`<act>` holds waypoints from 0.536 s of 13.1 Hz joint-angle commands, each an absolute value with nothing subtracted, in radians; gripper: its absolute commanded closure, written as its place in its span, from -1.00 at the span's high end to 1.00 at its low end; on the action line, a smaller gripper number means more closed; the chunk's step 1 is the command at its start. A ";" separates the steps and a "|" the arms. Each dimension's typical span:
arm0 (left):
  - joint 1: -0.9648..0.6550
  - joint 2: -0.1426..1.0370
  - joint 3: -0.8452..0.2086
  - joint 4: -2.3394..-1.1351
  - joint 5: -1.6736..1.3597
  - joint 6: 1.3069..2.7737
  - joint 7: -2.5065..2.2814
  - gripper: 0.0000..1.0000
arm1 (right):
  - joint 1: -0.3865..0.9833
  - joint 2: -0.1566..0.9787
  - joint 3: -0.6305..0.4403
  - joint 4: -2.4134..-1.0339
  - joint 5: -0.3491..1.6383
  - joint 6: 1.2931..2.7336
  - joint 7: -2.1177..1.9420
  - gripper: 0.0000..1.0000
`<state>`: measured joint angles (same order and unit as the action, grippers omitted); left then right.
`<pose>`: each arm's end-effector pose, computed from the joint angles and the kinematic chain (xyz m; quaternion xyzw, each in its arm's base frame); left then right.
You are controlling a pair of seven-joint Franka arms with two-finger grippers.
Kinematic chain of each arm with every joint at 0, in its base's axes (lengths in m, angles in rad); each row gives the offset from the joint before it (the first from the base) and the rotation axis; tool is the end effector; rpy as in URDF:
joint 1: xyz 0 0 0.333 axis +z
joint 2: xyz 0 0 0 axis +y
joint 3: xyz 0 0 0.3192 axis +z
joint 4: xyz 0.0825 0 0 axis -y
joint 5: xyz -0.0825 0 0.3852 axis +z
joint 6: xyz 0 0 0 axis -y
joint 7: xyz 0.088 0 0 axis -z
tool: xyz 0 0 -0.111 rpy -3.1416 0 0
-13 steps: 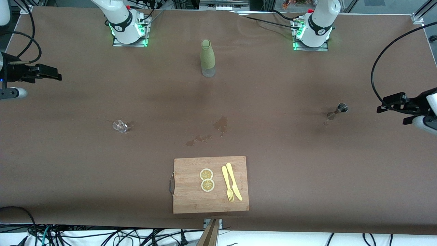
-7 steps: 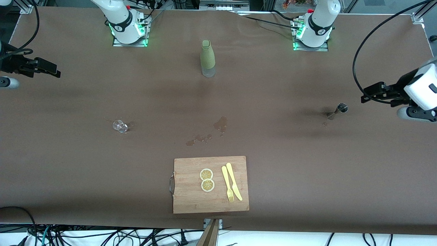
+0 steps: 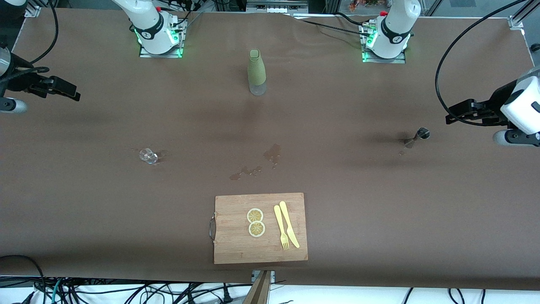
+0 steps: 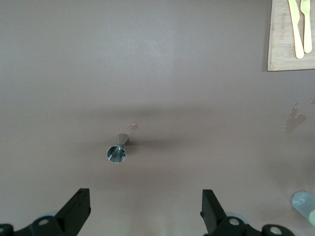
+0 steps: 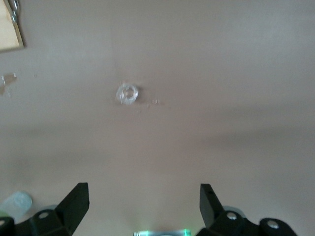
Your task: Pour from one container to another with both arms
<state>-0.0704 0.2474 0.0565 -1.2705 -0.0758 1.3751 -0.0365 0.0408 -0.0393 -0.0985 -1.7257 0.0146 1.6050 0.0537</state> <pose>0.6094 -0.0228 0.6031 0.9970 0.0062 -0.0719 0.0288 0.5399 -0.0305 0.5748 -0.9976 0.0561 0.0408 0.0093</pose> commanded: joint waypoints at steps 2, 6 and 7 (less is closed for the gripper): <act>-0.031 0.224 0.052 -1.287 -0.044 1.367 -0.048 1.00 | 0.034 -0.066 -0.104 -1.726 0.003 1.609 0.069 1.00; -0.034 0.224 0.052 -1.287 -0.046 1.367 -0.040 1.00 | 0.035 -0.064 -0.100 -1.723 0.003 1.597 0.071 1.00; -0.035 0.224 0.052 -1.287 -0.046 1.367 -0.040 1.00 | 0.035 -0.063 -0.100 -1.718 0.002 1.595 0.066 1.00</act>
<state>-0.0295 0.2447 0.0588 -1.2727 -0.0755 1.3738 -0.0376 0.0393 -0.0496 -0.1088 -1.7218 0.0141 1.6071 0.0613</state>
